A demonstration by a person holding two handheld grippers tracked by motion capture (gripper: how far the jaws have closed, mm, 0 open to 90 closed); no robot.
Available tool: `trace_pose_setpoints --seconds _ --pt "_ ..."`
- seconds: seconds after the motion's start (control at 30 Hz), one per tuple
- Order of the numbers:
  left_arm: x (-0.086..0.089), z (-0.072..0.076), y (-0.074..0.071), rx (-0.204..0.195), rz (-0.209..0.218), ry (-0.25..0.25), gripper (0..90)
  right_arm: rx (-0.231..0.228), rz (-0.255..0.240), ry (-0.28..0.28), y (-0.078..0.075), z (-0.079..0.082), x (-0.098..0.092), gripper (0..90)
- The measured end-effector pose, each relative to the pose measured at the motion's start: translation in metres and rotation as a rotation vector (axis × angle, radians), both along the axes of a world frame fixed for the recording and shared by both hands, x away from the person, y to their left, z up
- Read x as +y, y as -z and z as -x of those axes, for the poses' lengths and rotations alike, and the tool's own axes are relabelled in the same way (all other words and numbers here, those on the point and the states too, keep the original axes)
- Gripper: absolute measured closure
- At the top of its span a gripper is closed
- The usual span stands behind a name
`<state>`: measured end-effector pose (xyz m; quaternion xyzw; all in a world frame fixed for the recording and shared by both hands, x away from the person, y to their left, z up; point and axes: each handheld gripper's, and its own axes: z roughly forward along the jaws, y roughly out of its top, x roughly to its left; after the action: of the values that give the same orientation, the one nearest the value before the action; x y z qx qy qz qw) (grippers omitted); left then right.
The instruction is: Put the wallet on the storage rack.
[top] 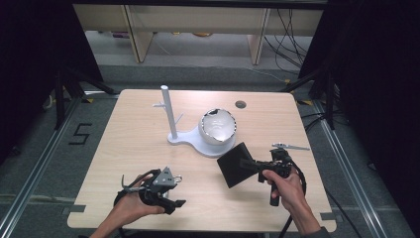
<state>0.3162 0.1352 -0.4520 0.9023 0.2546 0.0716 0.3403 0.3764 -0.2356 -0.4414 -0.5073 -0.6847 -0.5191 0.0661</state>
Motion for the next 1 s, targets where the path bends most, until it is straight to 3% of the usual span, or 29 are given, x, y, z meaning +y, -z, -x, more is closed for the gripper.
trace_pose_setpoints --seconds 0.03,0.07,0.17,0.4,0.43,0.5,0.67,0.77,0.87,0.9,0.97,1.0 --pt "0.002 0.001 0.000 -0.001 0.002 -0.001 35.9 -0.017 0.008 -0.005 -0.001 -0.002 0.000 76.9" --pt "0.004 0.002 0.000 0.000 0.008 -0.014 35.8 0.006 0.001 0.002 -0.004 -0.002 0.000 76.9" --pt "0.012 0.004 0.001 -0.011 0.007 -0.028 35.5 -0.019 0.010 -0.005 -0.007 -0.008 -0.001 76.9" --pt "0.024 0.012 0.004 -0.020 0.023 -0.056 35.4 -0.016 0.035 0.000 -0.021 -0.018 0.002 76.9" --pt "0.025 0.014 0.004 -0.016 0.024 -0.071 35.3 -0.037 0.042 -0.011 -0.022 -0.021 0.002 77.0" --pt "0.029 0.014 0.003 -0.022 0.025 -0.057 35.2 -0.029 0.043 -0.004 -0.026 -0.024 0.003 77.0" --pt "0.036 0.017 0.004 -0.024 0.023 -0.077 35.1 -0.031 0.051 0.003 -0.037 -0.032 0.005 77.0" --pt "0.037 0.019 0.006 -0.018 0.036 -0.086 35.1 -0.040 0.060 0.004 -0.043 -0.037 0.005 77.0" --pt "0.039 0.019 0.006 -0.020 0.031 -0.091 34.4 -0.079 0.067 0.007 -0.048 -0.043 0.004 77.0" --pt "0.039 0.019 0.006 -0.021 0.032 -0.084 34.3 -0.058 0.060 0.015 -0.050 -0.045 0.005 77.0" --pt "0.039 0.019 0.007 -0.015 0.040 -0.099 34.2 -0.086 0.065 0.017 -0.054 -0.050 0.005 76.9" --pt "0.040 0.019 0.006 -0.017 0.032 -0.095 34.2 -0.078 0.056 0.037 -0.056 -0.052 0.006 77.0"
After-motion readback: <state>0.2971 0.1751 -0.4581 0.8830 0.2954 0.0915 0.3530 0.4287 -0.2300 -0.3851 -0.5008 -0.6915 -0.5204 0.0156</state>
